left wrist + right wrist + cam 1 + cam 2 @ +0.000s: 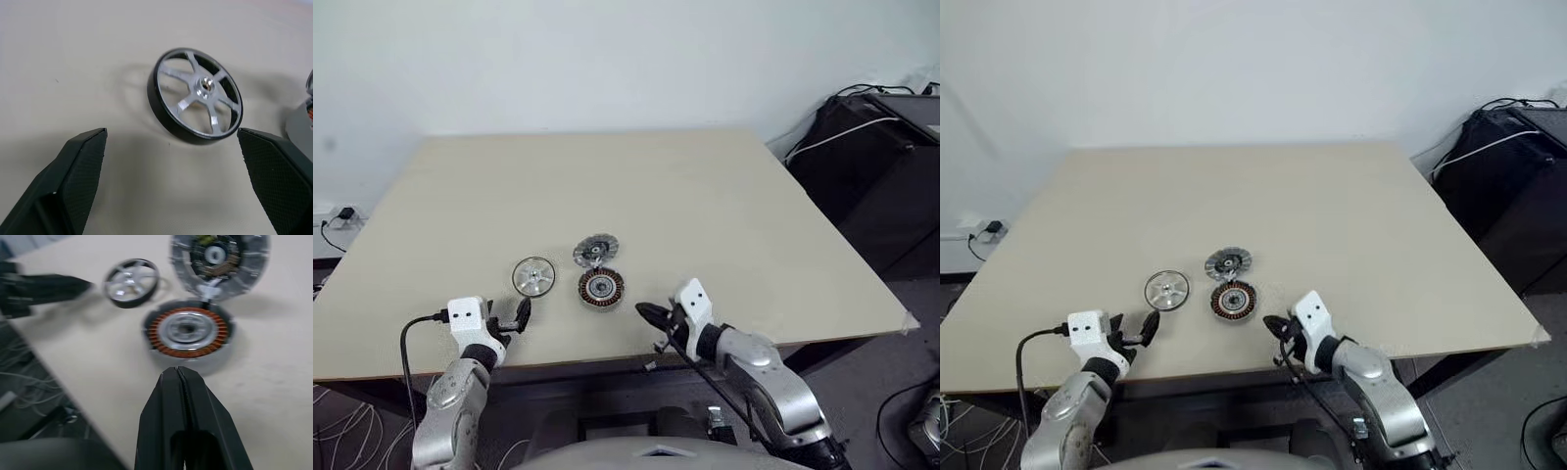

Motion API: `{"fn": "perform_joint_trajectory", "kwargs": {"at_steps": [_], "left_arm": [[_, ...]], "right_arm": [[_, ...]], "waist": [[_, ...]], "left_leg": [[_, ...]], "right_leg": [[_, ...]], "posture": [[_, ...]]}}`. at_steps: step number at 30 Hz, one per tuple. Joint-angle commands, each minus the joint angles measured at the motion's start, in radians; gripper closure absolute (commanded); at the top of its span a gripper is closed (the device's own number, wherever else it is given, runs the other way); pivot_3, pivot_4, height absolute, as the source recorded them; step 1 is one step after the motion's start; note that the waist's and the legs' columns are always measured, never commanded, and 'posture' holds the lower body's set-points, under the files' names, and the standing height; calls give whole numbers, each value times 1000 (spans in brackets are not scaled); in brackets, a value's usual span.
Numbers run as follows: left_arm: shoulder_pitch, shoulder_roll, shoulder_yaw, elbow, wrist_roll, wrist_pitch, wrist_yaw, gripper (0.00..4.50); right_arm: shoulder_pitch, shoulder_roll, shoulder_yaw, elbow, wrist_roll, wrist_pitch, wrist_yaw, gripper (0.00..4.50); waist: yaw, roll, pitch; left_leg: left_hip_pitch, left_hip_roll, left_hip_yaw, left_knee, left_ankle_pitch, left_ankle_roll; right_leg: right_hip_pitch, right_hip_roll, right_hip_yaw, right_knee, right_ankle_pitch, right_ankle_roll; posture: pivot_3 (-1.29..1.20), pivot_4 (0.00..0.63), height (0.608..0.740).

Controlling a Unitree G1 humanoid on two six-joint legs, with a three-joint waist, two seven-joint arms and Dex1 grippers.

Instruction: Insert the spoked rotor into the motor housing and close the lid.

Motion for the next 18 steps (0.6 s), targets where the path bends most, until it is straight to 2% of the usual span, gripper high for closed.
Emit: {"fn": "perform_joint_trajectory", "kwargs": {"at_steps": [1, 11, 18], "left_arm": [[-53, 23, 16, 35, -45, 32, -45, 0], [-179, 26, 89, 175, -103, 57, -58, 0], [-229, 14, 92, 214, -141, 93, -83, 0]], "right_arm": [[1, -13, -3, -50, 23, -39, 18, 4469], [24, -23, -13, -53, 17, -61, -18, 4469], [15, -25, -7, -39, 19, -69, -19, 4469]], "waist": [[0, -1, 0], [5, -5, 1], [12, -6, 0]], "left_leg": [[0, 0, 0, 0, 0, 0], [0, 0, -1, 0, 0, 0], [0, 0, -1, 0, 0, 0]], "right_leg": [[0, 0, 0, 0, 0, 0], [0, 0, -1, 0, 0, 0], [1, 0, -1, 0, 1, -1]], "posture": [[0, 0, 740], [0, 0, 740], [0, 0, 740]]}}
